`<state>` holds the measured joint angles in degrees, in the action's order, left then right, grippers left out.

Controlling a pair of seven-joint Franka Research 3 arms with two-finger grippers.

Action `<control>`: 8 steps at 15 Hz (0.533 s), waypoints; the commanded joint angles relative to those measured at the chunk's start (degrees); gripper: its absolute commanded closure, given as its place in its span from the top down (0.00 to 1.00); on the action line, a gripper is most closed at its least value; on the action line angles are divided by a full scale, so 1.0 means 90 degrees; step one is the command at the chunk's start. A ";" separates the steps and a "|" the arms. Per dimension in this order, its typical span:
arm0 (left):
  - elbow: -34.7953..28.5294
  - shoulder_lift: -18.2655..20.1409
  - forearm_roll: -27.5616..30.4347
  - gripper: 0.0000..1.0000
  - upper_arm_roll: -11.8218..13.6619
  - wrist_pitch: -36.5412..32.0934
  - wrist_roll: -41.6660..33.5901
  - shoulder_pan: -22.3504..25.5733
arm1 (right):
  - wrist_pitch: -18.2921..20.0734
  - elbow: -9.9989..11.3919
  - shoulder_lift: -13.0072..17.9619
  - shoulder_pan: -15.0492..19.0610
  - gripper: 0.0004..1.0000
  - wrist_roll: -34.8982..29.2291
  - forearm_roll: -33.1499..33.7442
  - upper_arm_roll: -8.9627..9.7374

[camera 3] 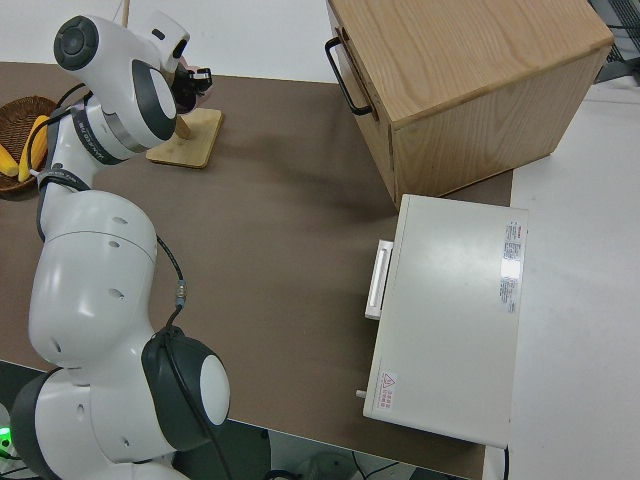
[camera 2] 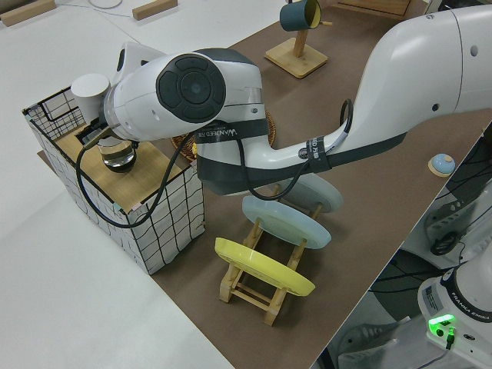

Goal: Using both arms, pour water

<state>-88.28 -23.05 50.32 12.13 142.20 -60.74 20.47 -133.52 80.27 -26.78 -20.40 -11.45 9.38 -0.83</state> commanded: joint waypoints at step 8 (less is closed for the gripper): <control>0.0580 0.0685 -0.2141 0.00 -0.0010 -0.0624 0.2761 -0.0359 | 0.1046 0.0270 0.0661 0.0851 0.00 0.0647 -0.0250 0.0112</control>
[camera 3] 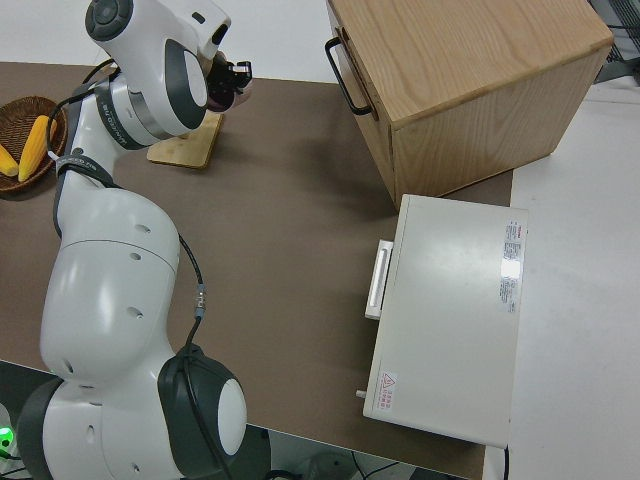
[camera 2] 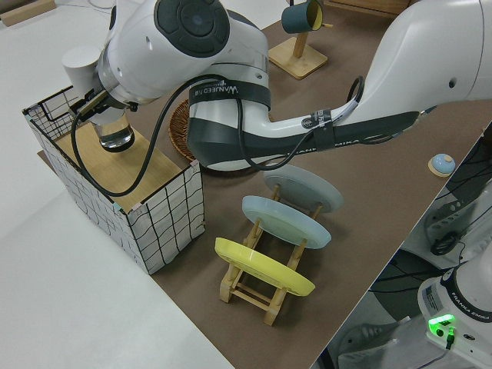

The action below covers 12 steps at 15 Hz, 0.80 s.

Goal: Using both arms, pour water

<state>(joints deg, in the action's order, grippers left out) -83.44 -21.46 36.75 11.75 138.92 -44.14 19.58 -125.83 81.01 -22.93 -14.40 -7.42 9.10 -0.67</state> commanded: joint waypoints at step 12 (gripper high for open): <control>-0.1897 0.2734 -0.2990 0.00 0.0003 -0.0662 0.3517 -0.1579 | 0.3502 0.1380 0.1024 -0.0185 0.00 -0.1076 -0.1664 0.0152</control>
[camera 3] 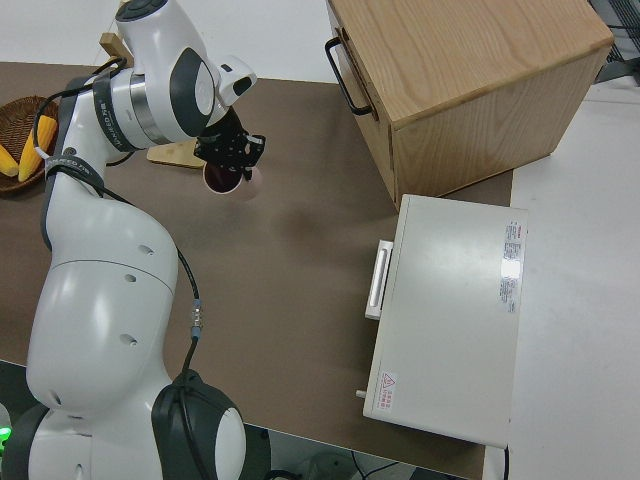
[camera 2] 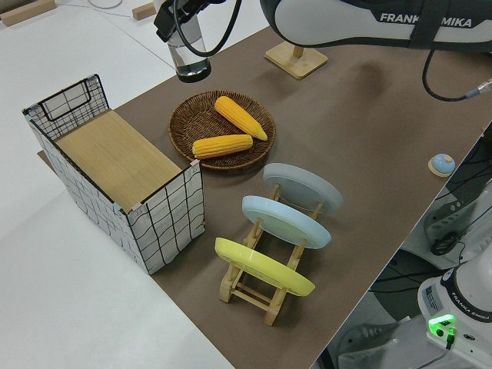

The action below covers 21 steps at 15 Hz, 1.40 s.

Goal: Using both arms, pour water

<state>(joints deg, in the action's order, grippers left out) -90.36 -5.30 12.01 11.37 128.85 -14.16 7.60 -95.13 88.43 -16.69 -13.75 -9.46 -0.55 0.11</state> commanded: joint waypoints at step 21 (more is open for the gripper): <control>-0.5077 0.3557 -0.0925 0.00 -0.1283 0.1660 0.1310 -0.0288 | -0.2311 -0.0480 -0.1905 -0.2916 0.07 -0.5092 -0.2810 0.0066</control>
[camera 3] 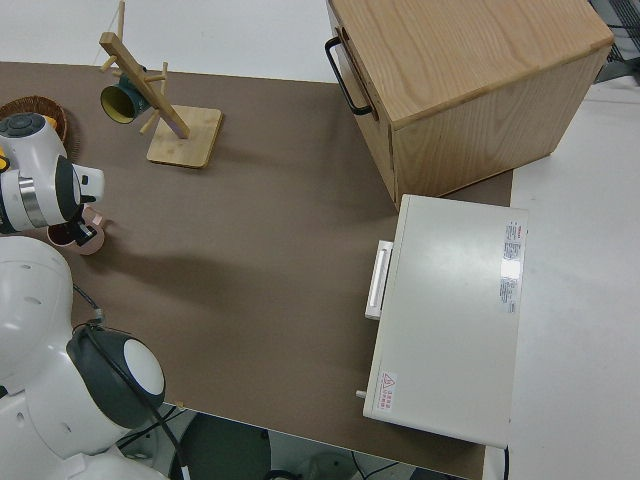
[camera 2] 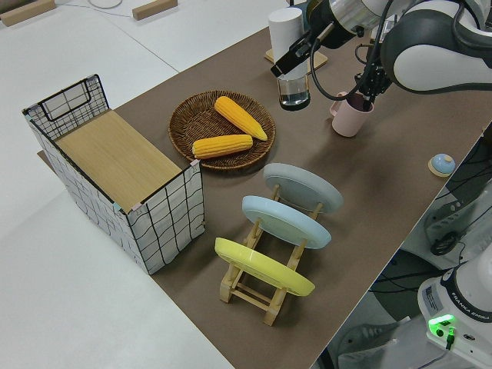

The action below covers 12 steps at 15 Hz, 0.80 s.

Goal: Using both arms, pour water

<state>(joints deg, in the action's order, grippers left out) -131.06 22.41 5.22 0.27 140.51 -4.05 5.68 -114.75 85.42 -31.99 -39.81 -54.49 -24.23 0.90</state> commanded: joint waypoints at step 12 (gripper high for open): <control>-0.0974 0.0751 -0.0121 0.00 -0.0254 0.0344 0.0196 -0.0094 | 0.0698 -0.0400 0.0906 0.0291 0.99 -0.0284 -0.0091 -0.0177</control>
<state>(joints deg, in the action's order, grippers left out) -136.86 25.36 5.22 -0.95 142.16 -3.79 5.59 -112.05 80.97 -29.12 -39.24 -55.98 -24.45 -0.43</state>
